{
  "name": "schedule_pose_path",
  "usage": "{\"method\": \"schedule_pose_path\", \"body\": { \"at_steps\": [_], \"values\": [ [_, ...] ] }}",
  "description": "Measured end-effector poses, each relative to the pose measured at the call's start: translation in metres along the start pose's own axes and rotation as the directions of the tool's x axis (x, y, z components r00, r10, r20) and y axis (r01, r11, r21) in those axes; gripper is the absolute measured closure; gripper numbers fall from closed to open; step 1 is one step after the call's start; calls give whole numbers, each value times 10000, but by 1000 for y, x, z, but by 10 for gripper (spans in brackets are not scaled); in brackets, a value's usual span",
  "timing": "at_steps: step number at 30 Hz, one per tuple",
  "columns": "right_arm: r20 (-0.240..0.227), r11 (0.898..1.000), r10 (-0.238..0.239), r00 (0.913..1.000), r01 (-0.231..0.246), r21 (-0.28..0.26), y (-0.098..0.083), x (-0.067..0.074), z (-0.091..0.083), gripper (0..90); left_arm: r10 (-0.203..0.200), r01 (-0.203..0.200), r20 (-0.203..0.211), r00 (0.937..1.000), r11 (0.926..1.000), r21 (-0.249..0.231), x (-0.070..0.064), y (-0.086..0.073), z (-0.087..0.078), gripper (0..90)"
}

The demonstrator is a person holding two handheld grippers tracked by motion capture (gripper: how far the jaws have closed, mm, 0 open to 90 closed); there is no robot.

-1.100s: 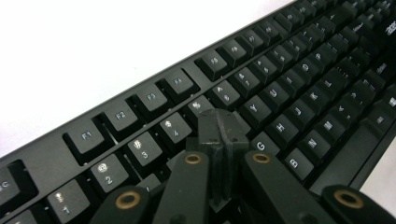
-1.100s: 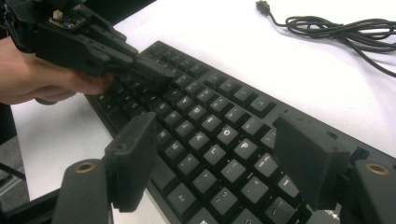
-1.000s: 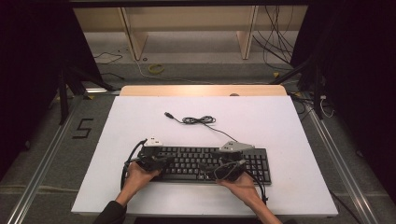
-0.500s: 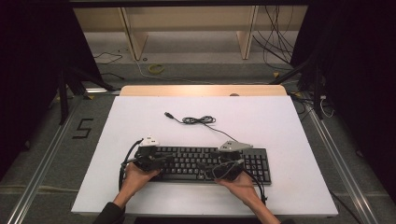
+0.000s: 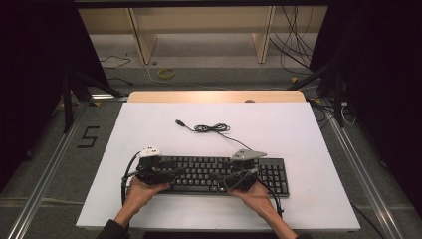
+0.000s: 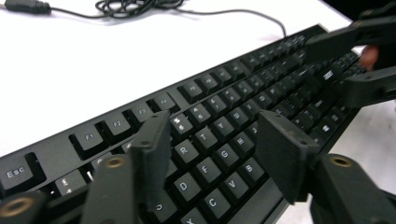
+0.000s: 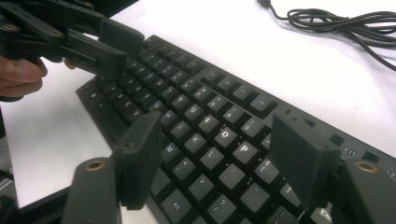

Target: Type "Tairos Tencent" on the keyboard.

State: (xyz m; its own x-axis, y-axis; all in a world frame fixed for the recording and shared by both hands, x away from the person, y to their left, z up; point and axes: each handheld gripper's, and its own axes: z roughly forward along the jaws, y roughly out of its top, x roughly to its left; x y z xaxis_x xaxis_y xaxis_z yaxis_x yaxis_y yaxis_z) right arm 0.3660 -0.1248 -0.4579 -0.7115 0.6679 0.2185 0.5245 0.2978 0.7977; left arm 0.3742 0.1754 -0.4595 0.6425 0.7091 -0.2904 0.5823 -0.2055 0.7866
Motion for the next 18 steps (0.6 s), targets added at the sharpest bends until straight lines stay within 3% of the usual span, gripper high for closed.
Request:
{"method": "schedule_pose_path", "body": {
  "at_steps": [14,18],
  "values": [
    [202,9993,-203,9996,196,322,6,1,12,666,-166,182,309,9994,9985,-525,-1,-7,-11,313],
    [251,9988,-289,9993,279,401,8,1,17,749,-226,237,190,9996,9977,-638,-1,-9,-16,299]
  ]
}}
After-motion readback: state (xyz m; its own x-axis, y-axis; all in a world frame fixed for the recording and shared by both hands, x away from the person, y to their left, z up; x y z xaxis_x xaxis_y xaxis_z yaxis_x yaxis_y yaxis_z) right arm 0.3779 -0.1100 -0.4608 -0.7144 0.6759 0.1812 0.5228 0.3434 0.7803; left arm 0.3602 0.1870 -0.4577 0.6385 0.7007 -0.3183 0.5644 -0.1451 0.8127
